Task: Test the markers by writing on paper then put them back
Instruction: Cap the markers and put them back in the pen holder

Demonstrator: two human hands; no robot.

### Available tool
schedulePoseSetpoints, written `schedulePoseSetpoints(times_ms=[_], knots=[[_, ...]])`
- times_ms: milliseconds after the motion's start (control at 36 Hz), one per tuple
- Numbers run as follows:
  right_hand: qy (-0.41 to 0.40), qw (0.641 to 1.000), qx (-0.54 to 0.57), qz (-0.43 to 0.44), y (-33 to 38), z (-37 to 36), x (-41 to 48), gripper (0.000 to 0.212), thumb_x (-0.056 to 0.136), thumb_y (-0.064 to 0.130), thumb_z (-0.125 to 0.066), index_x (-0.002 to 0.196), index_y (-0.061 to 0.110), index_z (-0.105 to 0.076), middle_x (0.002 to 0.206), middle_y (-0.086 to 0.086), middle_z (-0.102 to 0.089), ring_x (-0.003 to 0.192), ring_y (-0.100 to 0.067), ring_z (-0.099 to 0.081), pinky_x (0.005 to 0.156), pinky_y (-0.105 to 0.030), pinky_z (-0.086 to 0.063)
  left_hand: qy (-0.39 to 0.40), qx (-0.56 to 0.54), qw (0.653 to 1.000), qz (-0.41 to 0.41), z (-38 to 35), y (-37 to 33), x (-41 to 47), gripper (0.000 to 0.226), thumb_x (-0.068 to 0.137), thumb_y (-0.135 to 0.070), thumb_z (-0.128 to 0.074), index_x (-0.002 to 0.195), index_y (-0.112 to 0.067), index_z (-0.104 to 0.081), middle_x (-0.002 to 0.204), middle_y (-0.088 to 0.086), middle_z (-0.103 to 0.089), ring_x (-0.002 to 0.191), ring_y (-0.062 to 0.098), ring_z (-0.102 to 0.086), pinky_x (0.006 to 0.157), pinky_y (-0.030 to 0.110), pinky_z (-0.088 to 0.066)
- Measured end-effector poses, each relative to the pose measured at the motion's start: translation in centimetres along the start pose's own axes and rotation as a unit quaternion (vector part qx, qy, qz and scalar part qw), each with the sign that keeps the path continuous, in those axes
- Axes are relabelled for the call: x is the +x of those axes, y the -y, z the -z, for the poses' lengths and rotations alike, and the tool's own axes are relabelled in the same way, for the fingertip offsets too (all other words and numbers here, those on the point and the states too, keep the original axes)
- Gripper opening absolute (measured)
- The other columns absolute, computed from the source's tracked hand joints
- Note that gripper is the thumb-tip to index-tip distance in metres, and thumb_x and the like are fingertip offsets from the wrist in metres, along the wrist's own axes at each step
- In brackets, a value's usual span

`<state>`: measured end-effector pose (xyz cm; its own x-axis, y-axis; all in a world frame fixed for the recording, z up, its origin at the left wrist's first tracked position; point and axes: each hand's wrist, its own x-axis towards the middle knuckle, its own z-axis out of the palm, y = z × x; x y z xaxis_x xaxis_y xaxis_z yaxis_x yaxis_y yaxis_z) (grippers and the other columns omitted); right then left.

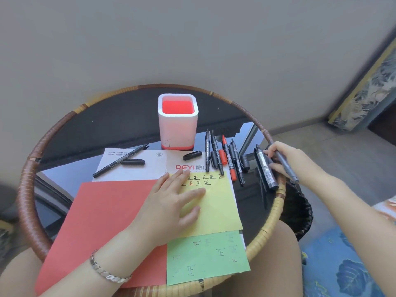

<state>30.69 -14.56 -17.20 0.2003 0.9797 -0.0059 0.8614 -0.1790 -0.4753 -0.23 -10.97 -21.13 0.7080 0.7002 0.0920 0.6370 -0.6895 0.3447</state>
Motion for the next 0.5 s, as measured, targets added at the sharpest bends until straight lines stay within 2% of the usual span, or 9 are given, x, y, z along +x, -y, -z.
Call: schedulePoseSetpoints(times_ms=[83, 167, 250, 361, 444, 500], knots=[[-0.034, 0.999, 0.016, -0.003, 0.1, -0.5, -0.4, 0.037, 0.082, 0.005, -0.062, 0.073, 0.034, -0.043, 0.106, -0.010, -0.064, 0.090, -0.028, -0.062, 0.082, -0.041, -0.053, 0.003, 0.000, 1.000, 0.003, 0.0, -0.1, 0.0, 0.038, 0.082, -0.045, -0.040, 0.111, -0.037, -0.063, 0.133, 0.014, -0.052, 0.125, 0.027, -0.046, 0.106, 0.035, -0.016], [-0.066, 0.997, 0.042, -0.016, 0.2, -0.8, -0.8, 0.030, 0.081, 0.000, -0.062, 0.074, 0.025, -0.048, 0.103, -0.008, -0.066, 0.088, -0.024, -0.062, 0.082, -0.036, -0.051, 0.005, 0.017, 1.000, 0.004, 0.0, -0.2, -0.1, 0.038, 0.082, -0.044, -0.040, 0.112, -0.036, -0.063, 0.132, 0.015, -0.053, 0.125, 0.028, -0.047, 0.106, 0.035, -0.017], [-0.098, 0.993, 0.064, -0.020, 0.6, -0.6, -1.4, 0.038, 0.079, -0.001, -0.065, 0.070, 0.030, -0.044, 0.100, -0.012, -0.065, 0.081, -0.026, -0.063, 0.075, -0.034, -0.051, 0.001, 0.059, 0.998, -0.005, 0.0, -0.2, 0.0, 0.038, 0.082, -0.044, -0.039, 0.112, -0.035, -0.061, 0.131, 0.016, -0.054, 0.123, 0.030, -0.049, 0.105, 0.036, -0.018], [-0.147, 0.973, 0.180, -0.003, 3.3, -0.1, -2.4, 0.037, 0.076, -0.006, -0.066, 0.072, 0.025, -0.046, 0.092, -0.006, -0.066, 0.081, -0.014, -0.065, 0.076, -0.030, -0.054, -0.021, 0.114, 0.993, -0.037, 0.2, -0.5, 0.2, 0.040, 0.082, -0.044, -0.036, 0.117, -0.032, -0.051, 0.127, 0.016, -0.057, 0.119, 0.030, -0.053, 0.107, 0.041, -0.030], [-0.146, 0.945, 0.291, 0.013, 6.5, -0.2, -3.2, 0.035, 0.073, -0.007, -0.069, 0.075, 0.020, -0.048, 0.088, -0.008, -0.066, 0.079, -0.016, -0.067, 0.074, -0.023, -0.056, -0.066, 0.071, 0.994, -0.056, 0.9, -1.2, 0.4, 0.045, 0.082, -0.041, -0.038, 0.123, -0.023, -0.042, 0.131, 0.011, -0.054, 0.126, 0.024, -0.046, 0.108, 0.040, -0.020], [-0.130, 0.927, 0.351, 0.023, 8.8, -0.6, -3.7, 0.032, 0.071, -0.006, -0.070, 0.076, 0.017, -0.048, 0.085, -0.009, -0.066, 0.077, -0.017, -0.068, 0.073, -0.022, -0.056, -0.109, -0.012, 0.993, -0.043, 2.1, -2.0, 0.6, 0.050, 0.086, -0.038, -0.048, 0.132, -0.021, -0.037, 0.132, 0.001, -0.051, 0.127, 0.012, -0.037, 0.108, 0.032, -0.021]])
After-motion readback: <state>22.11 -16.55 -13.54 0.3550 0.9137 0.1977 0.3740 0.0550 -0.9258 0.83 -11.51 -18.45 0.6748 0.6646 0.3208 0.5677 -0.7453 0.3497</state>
